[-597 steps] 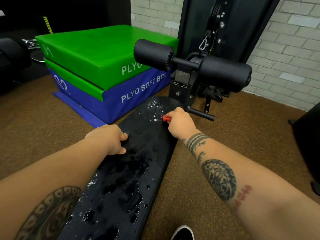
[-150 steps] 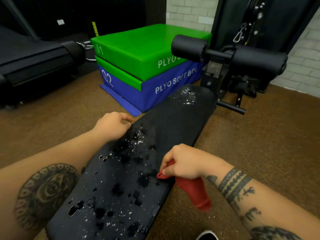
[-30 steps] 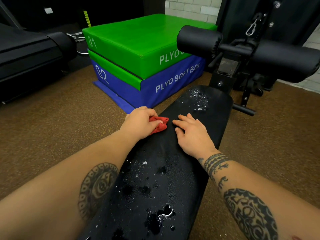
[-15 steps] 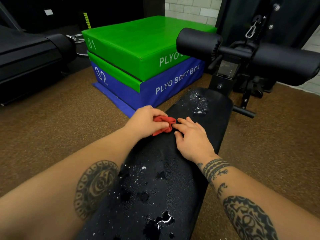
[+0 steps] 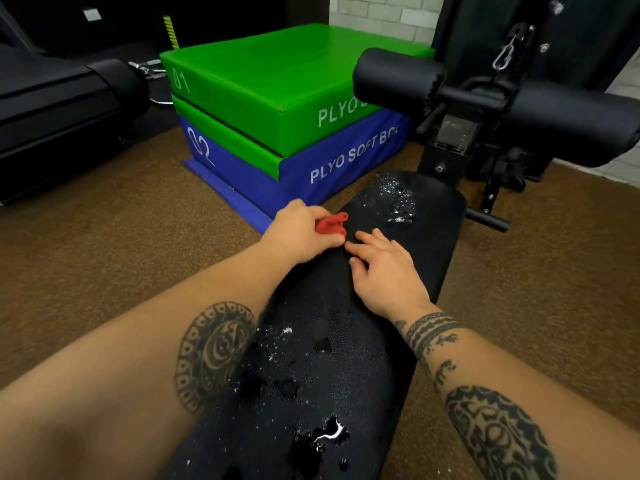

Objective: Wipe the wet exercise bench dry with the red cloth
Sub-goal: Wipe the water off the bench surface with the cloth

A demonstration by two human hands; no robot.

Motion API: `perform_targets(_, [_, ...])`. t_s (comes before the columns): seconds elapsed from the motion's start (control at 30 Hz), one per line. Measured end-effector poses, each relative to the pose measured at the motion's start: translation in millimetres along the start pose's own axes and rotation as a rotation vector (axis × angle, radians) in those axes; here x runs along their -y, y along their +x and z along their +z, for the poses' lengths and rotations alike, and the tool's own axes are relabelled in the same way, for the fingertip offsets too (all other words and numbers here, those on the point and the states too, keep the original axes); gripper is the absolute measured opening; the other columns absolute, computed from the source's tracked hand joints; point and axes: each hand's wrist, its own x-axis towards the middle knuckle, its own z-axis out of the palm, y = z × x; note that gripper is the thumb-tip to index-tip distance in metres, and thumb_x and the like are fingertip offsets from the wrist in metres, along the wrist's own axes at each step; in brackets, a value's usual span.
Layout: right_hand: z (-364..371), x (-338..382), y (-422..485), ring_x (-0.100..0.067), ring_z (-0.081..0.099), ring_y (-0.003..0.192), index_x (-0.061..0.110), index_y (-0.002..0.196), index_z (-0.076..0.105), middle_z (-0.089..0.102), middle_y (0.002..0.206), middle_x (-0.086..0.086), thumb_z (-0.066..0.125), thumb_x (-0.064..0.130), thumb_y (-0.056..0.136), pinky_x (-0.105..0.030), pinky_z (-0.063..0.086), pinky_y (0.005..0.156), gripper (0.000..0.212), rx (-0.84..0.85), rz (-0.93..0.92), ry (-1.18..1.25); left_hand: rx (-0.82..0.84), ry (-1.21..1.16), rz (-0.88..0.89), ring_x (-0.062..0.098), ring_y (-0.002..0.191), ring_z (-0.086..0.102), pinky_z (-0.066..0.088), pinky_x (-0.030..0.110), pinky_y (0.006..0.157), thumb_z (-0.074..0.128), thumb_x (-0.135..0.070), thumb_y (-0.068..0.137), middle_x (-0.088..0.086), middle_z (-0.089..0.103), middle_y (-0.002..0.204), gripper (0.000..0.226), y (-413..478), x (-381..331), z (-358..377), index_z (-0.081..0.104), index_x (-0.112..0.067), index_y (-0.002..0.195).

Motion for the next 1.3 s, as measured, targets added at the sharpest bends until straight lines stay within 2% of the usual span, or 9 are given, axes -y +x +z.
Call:
perform_targets(0.27, [-1.3, -0.2, -1.0, -0.015, 0.021, 0.151, 0.033, 0.137, 0.057, 0.041, 0.155, 0.009, 0.047, 0.030, 0.100, -0.038, 0.012, 0.124, 0.038, -0.002, 0.005, 0.032, 0.010, -0.011, -0.236, 0.018, 0.077, 0.069, 0.058, 0.038, 0.078, 0.061, -0.052, 0.088, -0.002, 0.072, 0.078, 0.027, -22.3, 42.2, -21.7, 0.070, -0.026, 0.090])
perform_targets(0.4, [-2.7, 0.9, -1.1, -0.015, 0.022, 0.151, 0.033, 0.137, 0.057, 0.041, 0.155, 0.008, 0.048, 0.029, 0.100, -0.039, 0.012, 0.123, 0.038, 0.001, 0.006, 0.025, 0.063, -0.093, 0.180, 0.007, 0.083, 0.061, 0.053, 0.034, 0.087, 0.057, -0.046, 0.090, -0.006, 0.060, 0.092, 0.033, -58.8, 34.1, -38.2, 0.062, -0.052, 0.122])
perform_targets(0.53, [-4.3, 1.6, -2.6, -0.015, 0.021, 0.151, 0.032, 0.138, 0.057, 0.040, 0.156, 0.007, 0.047, 0.028, 0.101, -0.038, 0.012, 0.123, 0.039, 0.015, 0.006, 0.044, 0.328, 0.374, 0.377, 0.014, 0.104, 0.039, 0.034, 0.036, 0.094, 0.048, -0.054, 0.096, -0.009, 0.043, 0.106, 0.039, -95.6, 15.5, -33.2, 0.039, -0.071, 0.131])
perform_targets(0.77, [-5.2, -1.9, -2.8, -0.017, 0.023, 0.151, 0.030, 0.137, 0.058, 0.042, 0.156, 0.006, 0.048, 0.027, 0.100, -0.039, 0.013, 0.123, 0.038, 0.029, 0.008, 0.064, 0.219, 0.364, 0.083, 0.016, 0.110, 0.043, 0.038, 0.042, 0.098, 0.054, -0.047, 0.096, -0.010, 0.047, 0.103, 0.034, -105.5, 45.3, -53.2, 0.052, -0.066, 0.124])
perform_targets(0.87, [-3.5, -2.4, -0.5, -0.018, 0.024, 0.150, 0.030, 0.135, 0.059, 0.043, 0.155, 0.006, 0.049, 0.027, 0.099, -0.040, 0.014, 0.123, 0.038, 0.025, 0.005, 0.059, 0.015, 0.062, 0.055, -0.002, 0.090, 0.051, 0.045, 0.017, 0.088, 0.060, -0.028, 0.096, -0.017, 0.053, 0.090, 0.034, -111.3, 50.9, -65.8, 0.066, -0.054, 0.116])
perform_targets(0.93, [-2.9, -2.2, 1.6, -0.017, 0.024, 0.150, 0.031, 0.135, 0.060, 0.043, 0.154, 0.007, 0.049, 0.028, 0.098, -0.041, 0.015, 0.123, 0.038, 0.019, 0.007, 0.067, 0.102, -0.089, 0.100, -0.008, 0.080, 0.055, 0.041, 0.001, 0.070, 0.063, -0.016, 0.096, -0.019, 0.055, 0.085, 0.035, -119.5, 44.9, -70.8, 0.069, -0.042, 0.117])
perform_targets(1.1, [-5.1, -3.7, 0.2, -0.018, 0.024, 0.150, 0.030, 0.137, 0.058, 0.042, 0.155, 0.006, 0.048, 0.028, 0.099, -0.041, 0.014, 0.123, 0.039, 0.038, 0.000, 0.052, 0.208, 0.024, 0.027, 0.004, 0.089, 0.053, 0.044, 0.016, 0.081, 0.063, -0.030, 0.095, -0.011, 0.051, 0.091, 0.039, -131.0, 49.3, -62.9, 0.056, -0.068, 0.103])
perform_targets(1.23, [-9.2, -1.6, -0.8, -0.018, 0.023, 0.151, 0.030, 0.137, 0.057, 0.041, 0.156, 0.006, 0.047, 0.027, 0.100, -0.040, 0.014, 0.123, 0.039, 0.045, -0.002, 0.054, 0.236, 0.197, -0.200, 0.010, 0.082, 0.063, 0.053, 0.027, 0.078, 0.057, -0.045, 0.095, -0.009, 0.067, 0.092, 0.015, -130.1, 71.8, -71.2, 0.070, -0.049, 0.102])
perform_targets(1.3, [-11.4, -1.1, -2.4, -0.018, 0.023, 0.151, 0.028, 0.137, 0.058, 0.042, 0.155, 0.005, 0.048, 0.026, 0.099, -0.040, 0.014, 0.124, 0.039, 0.046, 0.003, 0.067, 0.211, 0.156, -0.321, 0.007, 0.069, 0.066, 0.053, 0.026, 0.067, 0.057, -0.036, 0.097, -0.008, 0.071, 0.082, 0.016, -135.1, 80.4, -78.7, 0.073, -0.036, 0.095])
